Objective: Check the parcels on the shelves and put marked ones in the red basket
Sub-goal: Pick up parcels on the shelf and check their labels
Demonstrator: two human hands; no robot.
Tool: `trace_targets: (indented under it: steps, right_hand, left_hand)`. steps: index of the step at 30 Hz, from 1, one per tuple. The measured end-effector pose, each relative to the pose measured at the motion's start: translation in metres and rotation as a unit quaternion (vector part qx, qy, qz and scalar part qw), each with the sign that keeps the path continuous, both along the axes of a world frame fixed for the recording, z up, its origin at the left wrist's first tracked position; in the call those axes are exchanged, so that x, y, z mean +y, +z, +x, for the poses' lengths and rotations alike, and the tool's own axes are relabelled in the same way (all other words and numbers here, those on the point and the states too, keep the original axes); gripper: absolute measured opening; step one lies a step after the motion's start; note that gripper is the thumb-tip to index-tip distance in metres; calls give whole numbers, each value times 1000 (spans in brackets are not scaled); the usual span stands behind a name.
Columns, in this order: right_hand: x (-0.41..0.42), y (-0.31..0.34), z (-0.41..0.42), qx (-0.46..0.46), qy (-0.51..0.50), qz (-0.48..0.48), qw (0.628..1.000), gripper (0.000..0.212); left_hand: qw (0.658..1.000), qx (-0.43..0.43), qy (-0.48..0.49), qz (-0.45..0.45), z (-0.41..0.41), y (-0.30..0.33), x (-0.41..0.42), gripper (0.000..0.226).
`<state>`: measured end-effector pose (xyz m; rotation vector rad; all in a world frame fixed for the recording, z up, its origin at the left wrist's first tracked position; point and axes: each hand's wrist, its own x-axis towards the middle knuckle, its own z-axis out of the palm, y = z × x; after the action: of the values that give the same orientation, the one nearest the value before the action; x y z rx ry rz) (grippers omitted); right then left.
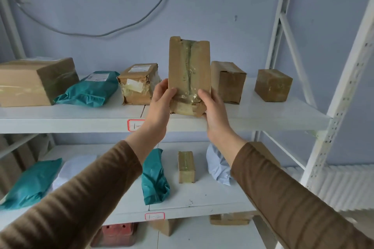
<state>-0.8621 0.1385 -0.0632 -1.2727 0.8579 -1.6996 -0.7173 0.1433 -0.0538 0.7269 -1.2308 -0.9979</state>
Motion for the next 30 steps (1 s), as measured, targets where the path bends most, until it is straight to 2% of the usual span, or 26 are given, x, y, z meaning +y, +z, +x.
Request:
trace_targets:
  steps: [4,6,9,13,18,21,24,28,30]
  right_hand:
    - [48,-20,2,-23,1,9,1000,36]
    - [66,-33,-2,-39,-15,25,999,39]
    - [92,-50,-10,-69,-10,56,996,32]
    - [120,-65,-22,-145,44,122,981,48]
    - [137,-73,-31,-175,45,160,970,55]
    - [141,-73,-36,-154,33,171,973,57]
    - [149,-69,-33,-92,-2,159,983,50]
    - [158,-69,-28,16,-38,75,996,23]
    - [161,-72,-27,56,-16,36,998,30]
  left_hand:
    - [998,-58,-14,-30,10,-25,42,57]
    - [996,-82,-10,-46,11,-36,61,55]
    - [988,-122,12,-92,11,-50,83,46]
    - [979,-171,-3,-114,15,-56,97,40]
    - [973,-199,-8,-116,13,-58,114,41]
    - [973,-209,-9,-100,10,-57,119,41]
    - [983,-168,-44,-51,11,-58,125,56]
    - [981,-166,-95,-4,15,-67,129,82]
    - [977,-175,-119,-9,20,-72,129,82]
